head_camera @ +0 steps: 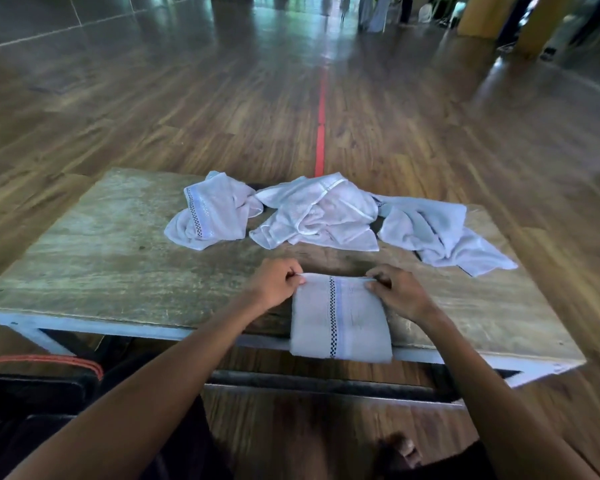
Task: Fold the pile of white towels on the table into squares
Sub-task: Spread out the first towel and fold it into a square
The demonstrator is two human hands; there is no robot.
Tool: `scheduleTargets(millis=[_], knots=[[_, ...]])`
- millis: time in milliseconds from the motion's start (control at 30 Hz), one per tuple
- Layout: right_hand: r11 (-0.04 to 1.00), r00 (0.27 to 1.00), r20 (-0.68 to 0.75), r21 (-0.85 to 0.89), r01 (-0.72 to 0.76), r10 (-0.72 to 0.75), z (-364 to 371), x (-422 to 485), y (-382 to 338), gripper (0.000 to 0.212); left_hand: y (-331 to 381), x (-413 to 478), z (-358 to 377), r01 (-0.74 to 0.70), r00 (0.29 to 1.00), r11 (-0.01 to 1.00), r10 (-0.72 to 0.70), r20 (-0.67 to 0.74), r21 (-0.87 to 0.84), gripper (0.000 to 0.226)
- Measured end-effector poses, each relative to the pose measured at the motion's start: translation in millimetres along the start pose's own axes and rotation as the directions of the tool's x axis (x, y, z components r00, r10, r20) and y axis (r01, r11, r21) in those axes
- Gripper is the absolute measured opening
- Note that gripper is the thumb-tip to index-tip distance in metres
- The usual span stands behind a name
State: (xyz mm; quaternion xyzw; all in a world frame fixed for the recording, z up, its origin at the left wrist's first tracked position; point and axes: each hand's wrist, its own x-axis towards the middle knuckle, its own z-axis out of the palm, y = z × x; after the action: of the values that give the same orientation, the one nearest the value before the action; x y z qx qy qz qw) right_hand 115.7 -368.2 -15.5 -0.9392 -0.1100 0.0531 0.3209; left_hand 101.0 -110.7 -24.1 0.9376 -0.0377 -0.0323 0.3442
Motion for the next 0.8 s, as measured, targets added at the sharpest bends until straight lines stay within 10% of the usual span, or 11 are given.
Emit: scheduleTargets(millis=[800], knots=[[0.985, 0.987, 0.152, 0.159, -0.073, 0.049, -19.6, 17.2, 6.0, 0.007, -6.2, 19.5, -13.9, 0.05, 0.99, 0.989, -0.031, 0.14, -0.137, 0.009]])
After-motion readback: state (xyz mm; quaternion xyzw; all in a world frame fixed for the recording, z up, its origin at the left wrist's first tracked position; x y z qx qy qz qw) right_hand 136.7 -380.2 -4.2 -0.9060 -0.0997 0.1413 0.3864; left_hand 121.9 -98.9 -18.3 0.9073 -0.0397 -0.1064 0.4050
